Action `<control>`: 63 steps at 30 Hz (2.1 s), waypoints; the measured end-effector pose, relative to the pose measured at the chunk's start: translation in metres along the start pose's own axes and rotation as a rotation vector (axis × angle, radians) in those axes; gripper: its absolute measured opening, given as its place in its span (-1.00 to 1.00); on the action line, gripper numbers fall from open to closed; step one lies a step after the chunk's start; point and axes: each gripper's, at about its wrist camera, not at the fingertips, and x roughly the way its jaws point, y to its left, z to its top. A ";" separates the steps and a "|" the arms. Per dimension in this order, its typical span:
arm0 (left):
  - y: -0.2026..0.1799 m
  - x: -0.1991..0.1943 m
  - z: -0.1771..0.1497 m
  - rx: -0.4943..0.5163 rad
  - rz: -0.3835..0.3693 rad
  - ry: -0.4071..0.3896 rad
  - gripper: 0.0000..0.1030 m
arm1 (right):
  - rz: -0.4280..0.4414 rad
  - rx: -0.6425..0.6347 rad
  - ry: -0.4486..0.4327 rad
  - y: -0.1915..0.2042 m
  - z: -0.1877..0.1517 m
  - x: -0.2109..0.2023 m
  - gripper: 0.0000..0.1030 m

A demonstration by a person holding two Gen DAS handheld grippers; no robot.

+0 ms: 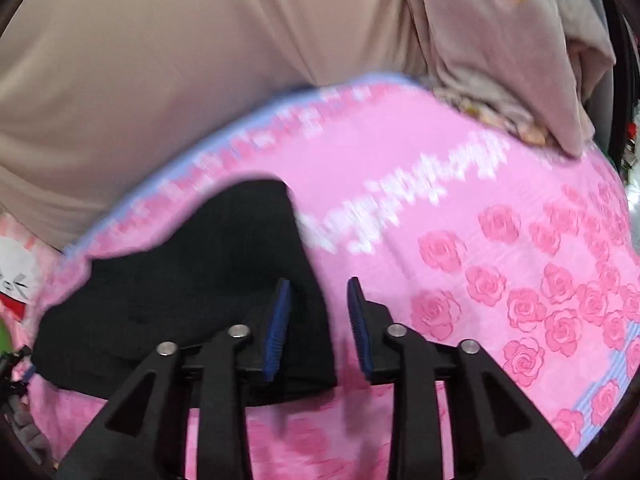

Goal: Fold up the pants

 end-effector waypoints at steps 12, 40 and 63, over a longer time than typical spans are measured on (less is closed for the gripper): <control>0.064 0.047 0.029 -0.297 -0.078 0.110 0.50 | 0.273 -0.259 0.176 0.143 -0.057 0.042 0.18; -0.263 0.014 -0.104 0.544 -0.354 0.229 0.32 | 0.344 -0.032 0.092 0.034 -0.025 -0.003 0.56; -0.176 0.004 -0.056 0.395 -0.303 0.164 0.37 | 0.297 -0.115 -0.026 0.098 0.038 -0.007 -0.61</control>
